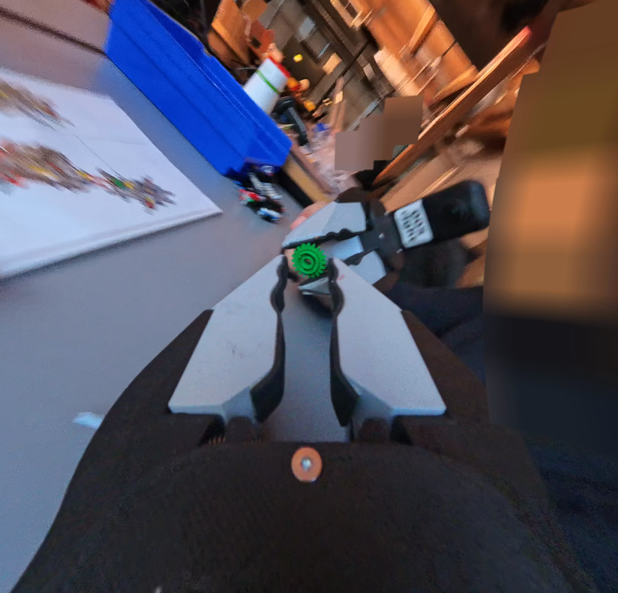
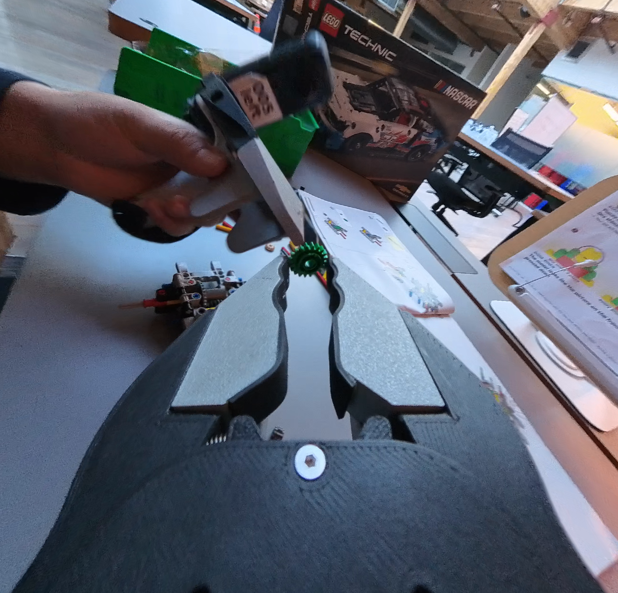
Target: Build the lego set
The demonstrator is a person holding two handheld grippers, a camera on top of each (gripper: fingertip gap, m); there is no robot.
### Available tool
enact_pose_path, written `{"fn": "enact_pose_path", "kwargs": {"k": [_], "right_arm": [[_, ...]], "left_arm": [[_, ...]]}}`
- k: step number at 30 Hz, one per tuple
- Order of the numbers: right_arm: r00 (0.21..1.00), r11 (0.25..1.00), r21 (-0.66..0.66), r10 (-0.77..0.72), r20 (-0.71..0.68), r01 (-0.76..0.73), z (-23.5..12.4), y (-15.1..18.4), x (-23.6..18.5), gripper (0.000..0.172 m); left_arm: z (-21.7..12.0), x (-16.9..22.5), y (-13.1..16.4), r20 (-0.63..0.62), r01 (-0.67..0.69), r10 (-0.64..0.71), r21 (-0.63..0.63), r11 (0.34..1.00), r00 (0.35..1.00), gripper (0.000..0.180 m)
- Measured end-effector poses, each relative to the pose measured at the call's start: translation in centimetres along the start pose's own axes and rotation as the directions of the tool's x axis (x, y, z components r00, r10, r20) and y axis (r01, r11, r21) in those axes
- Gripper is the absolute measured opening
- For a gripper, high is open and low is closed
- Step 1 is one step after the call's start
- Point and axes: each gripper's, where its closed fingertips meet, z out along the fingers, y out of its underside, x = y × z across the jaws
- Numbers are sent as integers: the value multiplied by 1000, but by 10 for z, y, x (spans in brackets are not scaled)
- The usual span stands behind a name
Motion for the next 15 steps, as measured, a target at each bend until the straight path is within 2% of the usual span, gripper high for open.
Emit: {"fn": "enact_pose_path", "kwargs": {"k": [1, 2, 3, 4, 7, 9, 10, 11, 12, 13, 15], "right_arm": [[999, 1000, 6, 26, 23, -26, 0, 0, -1, 18], [997, 998, 11, 60, 58, -61, -1, 0, -3, 19], [989, 994, 16, 102, 106, -104, -1, 0, -6, 19], [974, 987, 18, 155, 163, -160, -2, 0, -9, 19], [860, 924, -34, 366, 356, -380, -3, 3, -20, 18], [747, 858, -89, 487, 452, -506, -3, 4, -25, 18], [698, 828, -112, 528, 484, -549, -4, 4, -27, 18], [661, 804, -130, 558, 501, -580, -4, 5, -27, 18], [633, 785, -142, 579, 514, -603, -4, 5, -27, 18], [608, 769, -153, 594, 526, -620, -5, 5, -27, 18], [560, 741, -171, 618, 551, -649, -6, 5, -28, 18]], "left_arm": [[-5, -4, -2, 81, -134, 136, -27, 991, 987, 30], [-11, -7, -4, 153, -279, 288, -78, 957, 945, 38], [-17, -9, -5, 212, -419, 442, -147, 896, 871, 41], [-23, -11, -4, 249, -542, 588, -232, 808, 770, 41], [-32, -14, 1, 251, -754, 895, -481, 447, 370, 37], [-27, -5, 4, 189, -823, 979, -541, 172, 80, 25], [-22, 1, 8, 154, -840, 988, -539, 62, -26, 19], [-17, 5, 15, 119, -852, 990, -523, -1, -75, 18], [-12, 7, 23, 81, -859, 994, -512, -18, -69, 18], [-8, 8, 29, 57, -861, 997, -509, -14, -50, 21], [-6, 5, 29, 62, -856, 996, -517, -18, -59, 27]]}}
